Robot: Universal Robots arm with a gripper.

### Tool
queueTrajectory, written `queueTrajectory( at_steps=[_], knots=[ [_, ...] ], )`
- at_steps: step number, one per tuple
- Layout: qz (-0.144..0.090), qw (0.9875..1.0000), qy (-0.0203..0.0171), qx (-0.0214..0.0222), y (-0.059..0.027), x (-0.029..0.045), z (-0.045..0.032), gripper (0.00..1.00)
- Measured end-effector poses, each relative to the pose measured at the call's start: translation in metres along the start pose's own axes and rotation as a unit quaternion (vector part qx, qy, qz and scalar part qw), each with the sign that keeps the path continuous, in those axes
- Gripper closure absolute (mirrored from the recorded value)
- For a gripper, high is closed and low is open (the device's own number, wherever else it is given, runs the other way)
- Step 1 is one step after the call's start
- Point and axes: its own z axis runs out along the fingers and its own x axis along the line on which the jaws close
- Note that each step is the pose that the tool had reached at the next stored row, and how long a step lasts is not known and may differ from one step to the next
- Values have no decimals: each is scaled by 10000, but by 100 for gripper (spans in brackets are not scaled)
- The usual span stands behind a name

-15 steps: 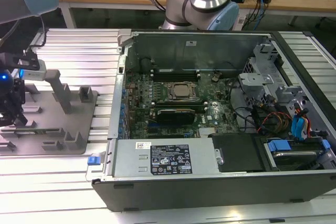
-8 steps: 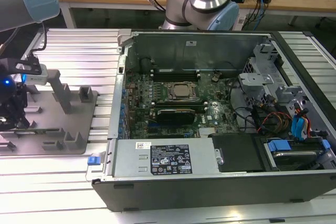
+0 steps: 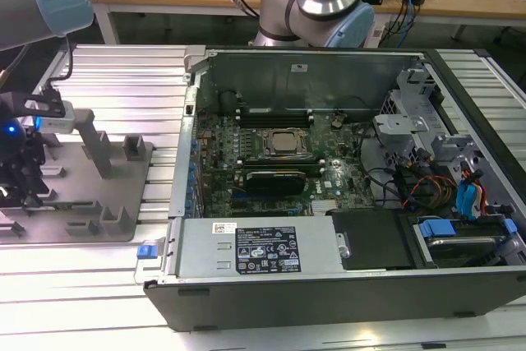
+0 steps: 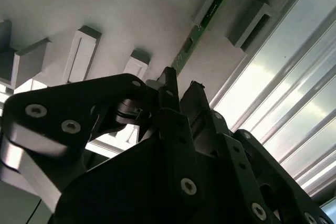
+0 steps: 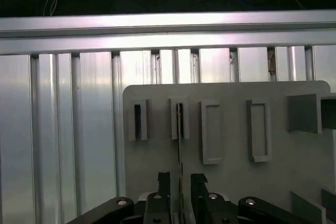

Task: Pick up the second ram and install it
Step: 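Pick up the second ram and move it above second insertion slot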

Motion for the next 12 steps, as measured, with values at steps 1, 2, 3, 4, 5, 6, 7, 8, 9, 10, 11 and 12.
queueTrajectory(
  at_steps=[1, 2, 3, 4, 5, 6, 7, 8, 9, 10, 11, 12],
  knots=[
    [-42, 10000, 1, 15, 4, 1, 14, 72],
    [-125, 9999, 3, 43, 13, 2, 47, 72],
    [-179, 9998, 4, 76, 34, 1, 82, 72],
    [-218, 9997, 4, 110, 52, 0, 115, 72],
    [-240, 9996, 3, 126, 59, -8, 136, 72],
    [-255, 9996, 4, 132, 63, -24, 149, 72],
    [-278, 9995, 4, 142, 70, -42, 168, 72],
    [-307, 9994, 5, 152, 91, -55, 185, 72],
    [-313, 9994, 5, 154, 107, -58, 189, 72],
    [-318, 9994, 5, 154, 120, -58, 191, 72],
    [-325, 9994, 7, 155, 141, -58, 197, 72],
    [-327, 9993, 10, 155, 141, -57, 198, 72]
  ],
)
